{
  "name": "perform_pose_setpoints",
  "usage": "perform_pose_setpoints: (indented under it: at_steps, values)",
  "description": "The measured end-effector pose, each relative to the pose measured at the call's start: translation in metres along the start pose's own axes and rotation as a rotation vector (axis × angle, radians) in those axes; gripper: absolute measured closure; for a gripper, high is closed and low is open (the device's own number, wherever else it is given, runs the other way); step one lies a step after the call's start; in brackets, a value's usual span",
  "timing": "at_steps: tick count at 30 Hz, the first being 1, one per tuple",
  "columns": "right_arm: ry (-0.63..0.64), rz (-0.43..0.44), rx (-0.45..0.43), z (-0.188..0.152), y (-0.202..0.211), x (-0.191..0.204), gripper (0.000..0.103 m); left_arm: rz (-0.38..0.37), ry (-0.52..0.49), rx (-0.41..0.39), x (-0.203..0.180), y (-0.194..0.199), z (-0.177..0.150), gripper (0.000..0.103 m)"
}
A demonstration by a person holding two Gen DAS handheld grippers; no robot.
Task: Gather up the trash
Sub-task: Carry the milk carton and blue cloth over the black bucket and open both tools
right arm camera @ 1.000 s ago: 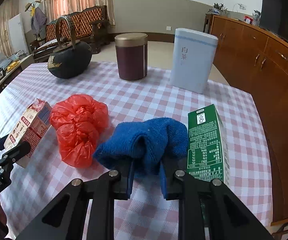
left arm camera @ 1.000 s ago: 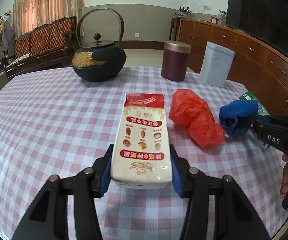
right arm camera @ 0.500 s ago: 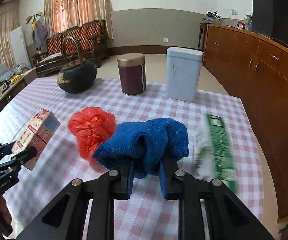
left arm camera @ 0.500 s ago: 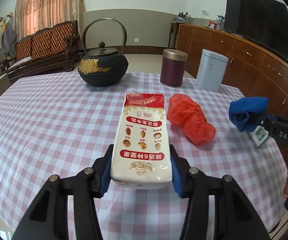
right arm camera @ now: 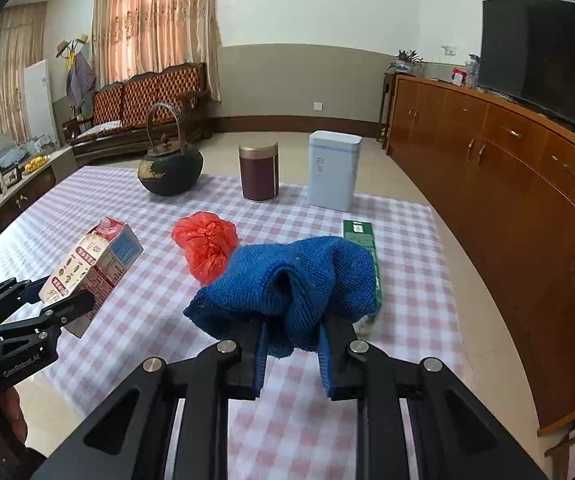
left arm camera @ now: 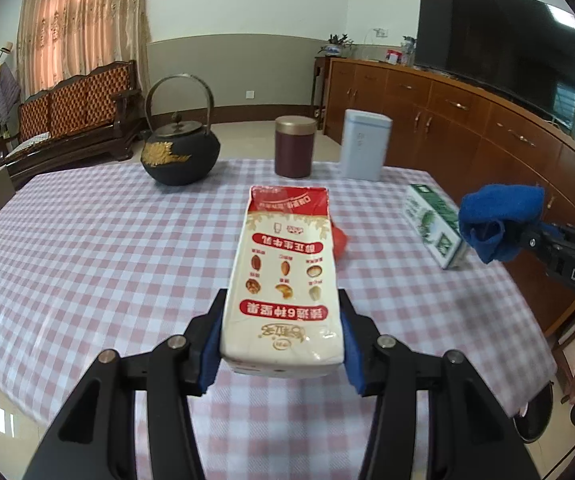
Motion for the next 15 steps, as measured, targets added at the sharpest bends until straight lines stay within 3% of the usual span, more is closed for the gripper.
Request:
perform_pose_setpoints:
  at_steps: [15]
  values:
    - [-0.09, -0.065, -0.059, -0.038, 0.096, -0.049, 0.081, -0.101, -0.08, -0.057, -0.079, 0.051, -0.007, 0.052]
Point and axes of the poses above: each gripper's, at about its wrist camera, not at the fingertips, and y roughly against the way its jaws point, x to its left, z to its top, the point moved 7 cm from there along -y, roughly the way its jaws point, and after that the axes turned 9 degrees about -y, right-handed, at the moved point
